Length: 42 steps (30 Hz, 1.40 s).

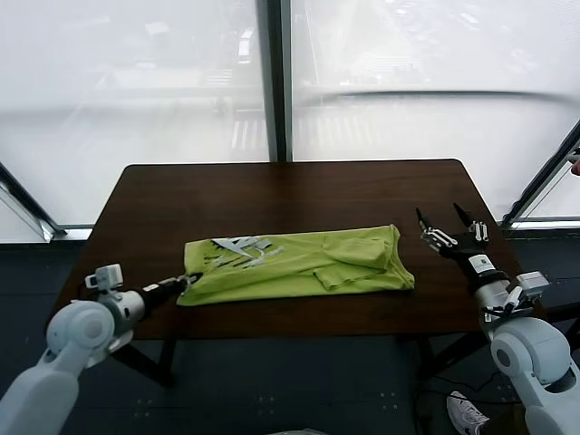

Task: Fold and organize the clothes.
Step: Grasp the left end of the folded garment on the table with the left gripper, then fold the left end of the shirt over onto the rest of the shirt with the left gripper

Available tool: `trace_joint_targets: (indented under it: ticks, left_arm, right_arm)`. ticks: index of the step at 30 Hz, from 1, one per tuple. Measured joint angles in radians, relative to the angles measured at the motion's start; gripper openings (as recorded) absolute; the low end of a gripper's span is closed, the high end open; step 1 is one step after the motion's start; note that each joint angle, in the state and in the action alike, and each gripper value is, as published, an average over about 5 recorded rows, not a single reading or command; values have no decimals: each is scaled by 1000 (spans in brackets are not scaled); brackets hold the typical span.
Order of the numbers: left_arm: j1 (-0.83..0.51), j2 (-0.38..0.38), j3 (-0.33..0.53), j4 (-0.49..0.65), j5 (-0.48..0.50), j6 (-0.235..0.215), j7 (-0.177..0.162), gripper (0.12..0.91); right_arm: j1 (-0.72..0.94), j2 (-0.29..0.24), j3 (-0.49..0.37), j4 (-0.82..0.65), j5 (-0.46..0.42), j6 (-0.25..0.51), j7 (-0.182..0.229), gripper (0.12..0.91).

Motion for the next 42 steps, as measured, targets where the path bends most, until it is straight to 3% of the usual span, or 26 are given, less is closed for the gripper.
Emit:
trace_joint_targets:
  ticks: [3,8,13,17,21,26,29,35,42]
  left_arm:
    - [15,17,-28,-18,58,0,13,173]
    - [57,58,-106,-45,245,-1,56,173]
    - [118,105,-226,-58,358,-2,63,173]
    - [160,124,-314,-66,391,-3,58,173]
    - [171,115,-351,-100,319,-3,9,173]
    - [146,78,-332,-182,111,-4,-111,173]
    - [118,51,-295,-230,-8,-4,-156,173]
    - [52,2,-194,-264,-127,-4,-200,173]
    - [-66,-76,-26,-241,-102,-5,-214,173]
  right_arm:
    - [11,13,-12,-7,0,9,9,907]
    - [37,31,-35,-19,0,15,14,907]
    - [54,40,-43,-19,1,15,21,907]
    - [45,47,-33,-8,1,13,22,907]
    - [24,58,-15,8,-2,11,22,907]
    - [-15,81,17,29,-15,0,21,907]
    - [-41,96,37,44,-25,-11,15,907]
    - [-91,129,81,61,-52,-19,3,907]
    - [-138,157,144,59,-74,-20,0,907]
